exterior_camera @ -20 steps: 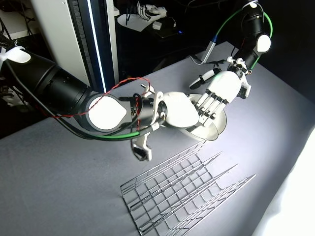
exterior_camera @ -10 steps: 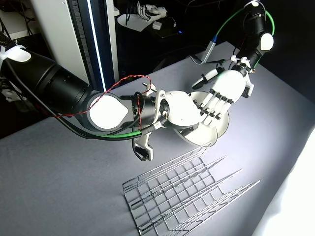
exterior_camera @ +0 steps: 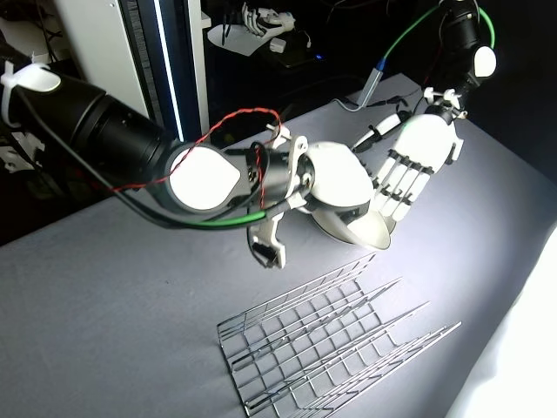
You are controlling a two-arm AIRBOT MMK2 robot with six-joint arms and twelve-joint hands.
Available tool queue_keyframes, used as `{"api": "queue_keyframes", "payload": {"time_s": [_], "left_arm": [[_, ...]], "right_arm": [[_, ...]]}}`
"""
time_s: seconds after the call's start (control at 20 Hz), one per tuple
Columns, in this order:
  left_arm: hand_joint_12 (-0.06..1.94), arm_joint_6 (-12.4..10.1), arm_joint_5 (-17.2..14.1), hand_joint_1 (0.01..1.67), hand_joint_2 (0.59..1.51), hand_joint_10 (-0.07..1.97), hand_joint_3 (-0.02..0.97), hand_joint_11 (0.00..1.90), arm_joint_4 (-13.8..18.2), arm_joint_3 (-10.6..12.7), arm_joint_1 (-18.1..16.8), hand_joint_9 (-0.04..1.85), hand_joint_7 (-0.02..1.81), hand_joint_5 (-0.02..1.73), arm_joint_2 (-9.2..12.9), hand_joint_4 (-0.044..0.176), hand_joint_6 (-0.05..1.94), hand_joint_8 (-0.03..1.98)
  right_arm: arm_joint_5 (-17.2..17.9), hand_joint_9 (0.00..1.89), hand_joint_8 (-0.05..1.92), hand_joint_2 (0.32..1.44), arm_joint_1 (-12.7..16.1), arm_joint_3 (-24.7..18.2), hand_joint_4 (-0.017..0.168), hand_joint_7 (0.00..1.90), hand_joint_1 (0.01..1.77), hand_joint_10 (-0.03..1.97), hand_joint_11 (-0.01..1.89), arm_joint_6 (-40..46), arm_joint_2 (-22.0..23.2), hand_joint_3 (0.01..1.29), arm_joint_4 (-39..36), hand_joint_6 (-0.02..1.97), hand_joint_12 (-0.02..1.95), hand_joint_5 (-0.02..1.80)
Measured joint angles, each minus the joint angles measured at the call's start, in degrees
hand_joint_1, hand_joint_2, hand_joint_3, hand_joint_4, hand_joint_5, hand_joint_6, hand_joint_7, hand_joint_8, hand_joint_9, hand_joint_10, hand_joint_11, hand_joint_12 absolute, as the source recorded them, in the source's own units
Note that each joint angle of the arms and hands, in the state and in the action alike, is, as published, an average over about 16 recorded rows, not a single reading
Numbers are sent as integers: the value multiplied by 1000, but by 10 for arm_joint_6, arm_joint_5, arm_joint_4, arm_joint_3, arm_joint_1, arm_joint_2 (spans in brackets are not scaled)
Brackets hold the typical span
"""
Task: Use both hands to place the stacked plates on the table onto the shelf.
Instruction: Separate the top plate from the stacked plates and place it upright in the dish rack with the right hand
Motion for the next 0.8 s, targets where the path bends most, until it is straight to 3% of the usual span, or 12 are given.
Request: {"api": "queue_keyframes", "payload": {"time_s": [0.8], "left_arm": [[11, -25, -14, 15, 1154, 7, 18, 16, -15, -57, -10, 14, 18, 22, 105, 2, 2, -10]], "right_arm": [[-20, 925, 1049, 1060, 52, -55, -10, 926, 1352, 1183, 839, 1, 29, 11, 58, 1127, 1236, 787]]}}
